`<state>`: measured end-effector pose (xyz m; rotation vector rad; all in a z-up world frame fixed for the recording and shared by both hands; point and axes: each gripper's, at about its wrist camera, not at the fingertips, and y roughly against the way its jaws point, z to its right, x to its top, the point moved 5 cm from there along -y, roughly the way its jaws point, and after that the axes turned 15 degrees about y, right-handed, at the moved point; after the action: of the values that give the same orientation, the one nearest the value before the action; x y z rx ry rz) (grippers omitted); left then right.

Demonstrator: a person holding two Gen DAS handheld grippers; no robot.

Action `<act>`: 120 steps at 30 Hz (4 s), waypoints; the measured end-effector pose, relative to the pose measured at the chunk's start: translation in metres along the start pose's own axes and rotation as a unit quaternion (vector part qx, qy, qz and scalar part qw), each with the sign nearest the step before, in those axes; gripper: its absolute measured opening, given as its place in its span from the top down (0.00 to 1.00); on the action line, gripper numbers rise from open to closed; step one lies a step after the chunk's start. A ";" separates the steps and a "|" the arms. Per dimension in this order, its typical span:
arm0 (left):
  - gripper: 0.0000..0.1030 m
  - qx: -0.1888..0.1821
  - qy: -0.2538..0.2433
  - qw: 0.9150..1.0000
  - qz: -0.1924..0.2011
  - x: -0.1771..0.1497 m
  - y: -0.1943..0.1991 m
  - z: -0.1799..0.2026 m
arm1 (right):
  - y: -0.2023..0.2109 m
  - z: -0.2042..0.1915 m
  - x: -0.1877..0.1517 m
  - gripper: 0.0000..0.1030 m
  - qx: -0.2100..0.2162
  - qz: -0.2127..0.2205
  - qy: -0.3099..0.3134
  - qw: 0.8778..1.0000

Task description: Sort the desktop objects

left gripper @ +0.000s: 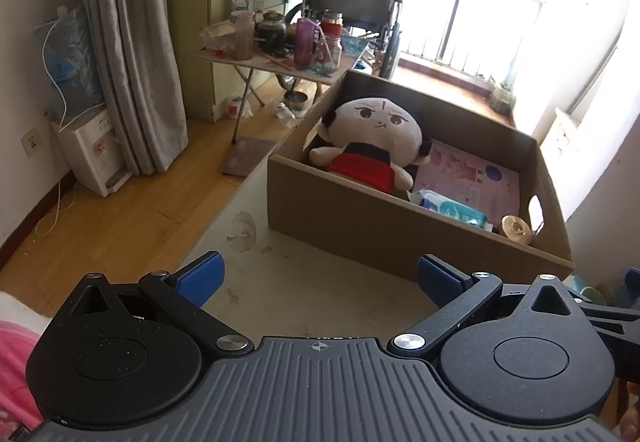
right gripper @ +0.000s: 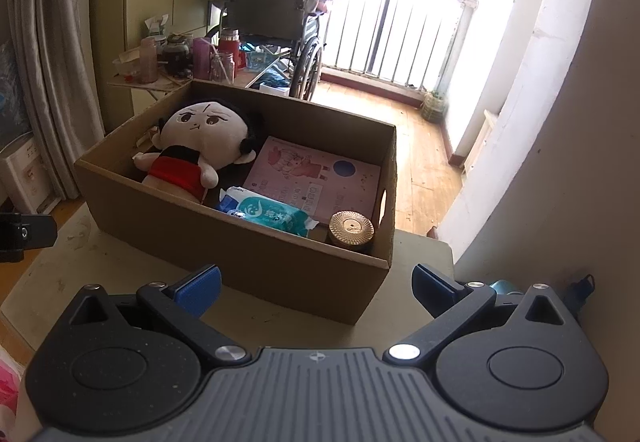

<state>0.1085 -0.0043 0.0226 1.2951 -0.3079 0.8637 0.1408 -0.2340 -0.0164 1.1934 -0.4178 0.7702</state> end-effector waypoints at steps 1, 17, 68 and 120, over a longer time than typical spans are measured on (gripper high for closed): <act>0.00 -0.001 -0.001 1.000 0.000 0.000 0.000 0.001 | 0.000 0.001 0.000 0.00 0.000 -0.001 -0.002 1.000; 0.00 -0.003 -0.031 0.999 -0.017 -0.015 -0.008 0.019 | -0.009 0.009 -0.013 0.00 -0.006 -0.021 -0.017 1.000; 0.00 0.038 -0.104 0.989 -0.097 0.000 -0.093 0.093 | -0.086 0.062 -0.004 0.00 0.031 -0.093 -0.072 0.993; 0.00 0.037 -0.108 0.989 -0.093 -0.001 -0.088 0.096 | -0.081 0.064 -0.005 0.00 0.028 -0.091 -0.078 0.992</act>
<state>0.1944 -0.0954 -0.0132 1.4652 -0.3213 0.5828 0.2025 -0.3091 -0.0526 1.3295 -0.4119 0.5347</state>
